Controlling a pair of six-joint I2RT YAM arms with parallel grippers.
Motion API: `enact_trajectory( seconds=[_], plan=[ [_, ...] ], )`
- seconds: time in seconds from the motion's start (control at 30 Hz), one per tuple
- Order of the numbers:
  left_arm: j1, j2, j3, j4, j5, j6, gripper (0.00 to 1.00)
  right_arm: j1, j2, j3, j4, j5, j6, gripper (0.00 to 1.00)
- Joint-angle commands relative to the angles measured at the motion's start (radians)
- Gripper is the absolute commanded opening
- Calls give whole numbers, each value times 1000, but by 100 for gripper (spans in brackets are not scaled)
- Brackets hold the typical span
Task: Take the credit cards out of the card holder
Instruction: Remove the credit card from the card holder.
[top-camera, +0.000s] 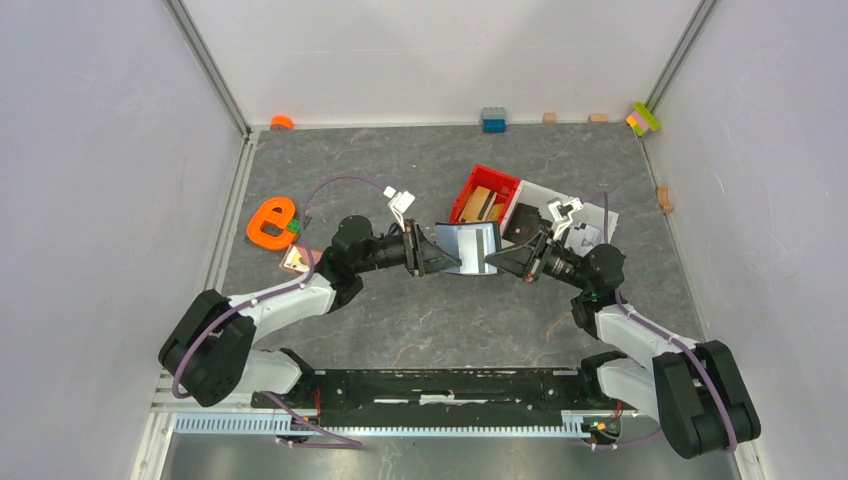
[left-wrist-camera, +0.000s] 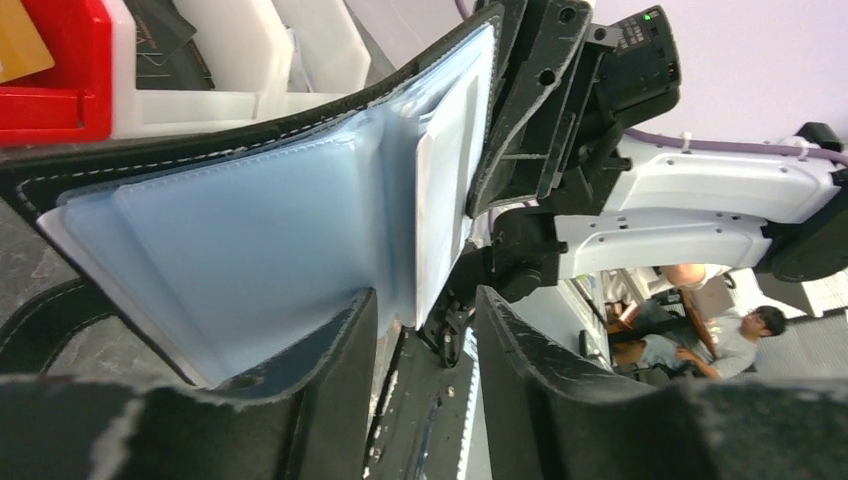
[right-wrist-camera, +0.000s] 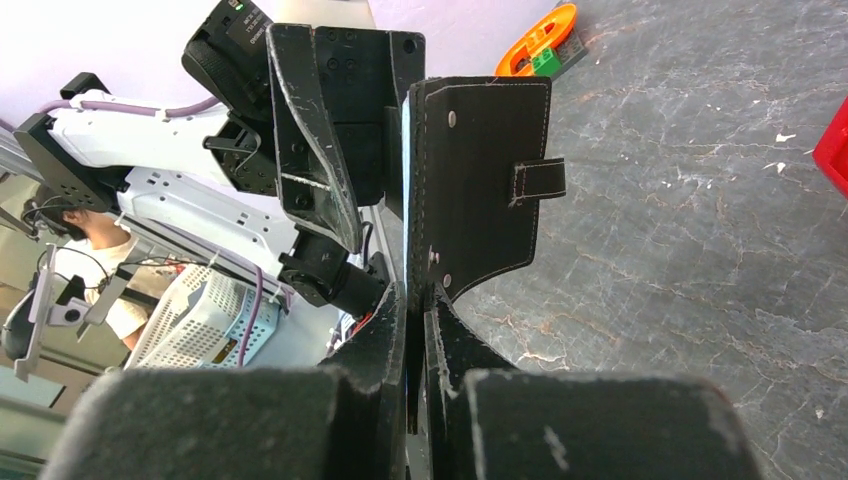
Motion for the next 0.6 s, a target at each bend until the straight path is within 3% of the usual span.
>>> enact_trajectory(
  seconds=[0.0,0.1,0.37,0.57],
  plan=[
    [3,16,14,141,55,-46,42,-1,12,-3,130,-24,45,7],
    [3,28,12,184,73,-69,33,2,21,-4,139,-24,52,7],
    [4,49,14,241,104,-102,30,25,49,5,143,-27,52,7],
    [4,18,3,213,75,-73,2,25,35,4,132,-23,47,7]
  ],
)
